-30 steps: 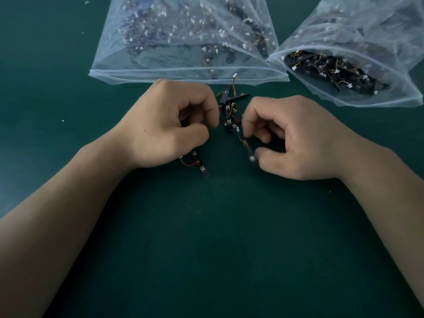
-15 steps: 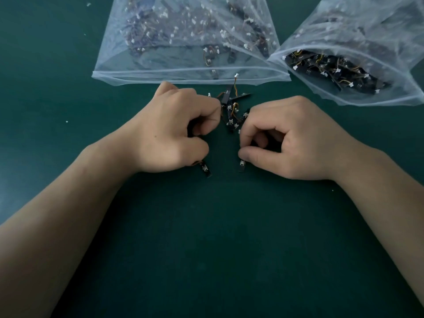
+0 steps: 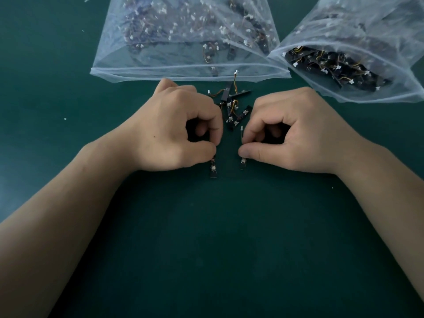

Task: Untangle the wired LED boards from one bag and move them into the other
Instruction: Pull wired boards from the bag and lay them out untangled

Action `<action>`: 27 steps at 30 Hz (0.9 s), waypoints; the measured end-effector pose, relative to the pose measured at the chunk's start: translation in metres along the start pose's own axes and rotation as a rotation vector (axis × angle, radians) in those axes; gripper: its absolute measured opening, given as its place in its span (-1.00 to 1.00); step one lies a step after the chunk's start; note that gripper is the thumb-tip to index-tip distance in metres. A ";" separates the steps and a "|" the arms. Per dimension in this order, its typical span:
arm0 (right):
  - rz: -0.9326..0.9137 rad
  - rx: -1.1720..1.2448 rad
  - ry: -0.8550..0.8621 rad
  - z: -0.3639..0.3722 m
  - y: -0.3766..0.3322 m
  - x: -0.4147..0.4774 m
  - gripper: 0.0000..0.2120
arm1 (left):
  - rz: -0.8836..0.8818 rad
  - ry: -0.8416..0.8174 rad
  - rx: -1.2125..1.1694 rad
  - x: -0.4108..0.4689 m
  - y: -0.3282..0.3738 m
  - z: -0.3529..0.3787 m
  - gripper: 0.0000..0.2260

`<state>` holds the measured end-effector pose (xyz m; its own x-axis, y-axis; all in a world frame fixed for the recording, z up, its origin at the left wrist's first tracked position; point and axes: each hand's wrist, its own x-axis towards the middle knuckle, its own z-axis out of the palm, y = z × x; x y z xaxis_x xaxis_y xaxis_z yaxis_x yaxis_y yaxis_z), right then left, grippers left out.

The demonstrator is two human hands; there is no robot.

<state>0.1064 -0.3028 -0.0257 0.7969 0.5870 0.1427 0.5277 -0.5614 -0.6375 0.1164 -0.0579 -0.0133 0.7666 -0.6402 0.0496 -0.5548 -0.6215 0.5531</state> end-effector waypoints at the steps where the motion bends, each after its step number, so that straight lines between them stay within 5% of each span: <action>1: -0.001 0.002 -0.002 0.000 0.000 0.000 -0.84 | 0.001 0.004 0.002 0.000 0.000 0.001 -0.96; 6: 0.008 -0.036 0.018 -0.005 0.002 -0.001 -0.69 | -0.010 0.021 -0.030 0.001 -0.001 0.000 -0.90; 27: 0.009 -0.086 -0.031 -0.002 -0.005 -0.001 -0.65 | 0.017 -0.011 0.009 -0.001 0.000 -0.002 -0.93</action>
<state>0.1037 -0.3022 -0.0214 0.7928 0.5989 0.1128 0.5449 -0.6137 -0.5714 0.1163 -0.0569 -0.0118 0.7533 -0.6557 0.0501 -0.5711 -0.6145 0.5443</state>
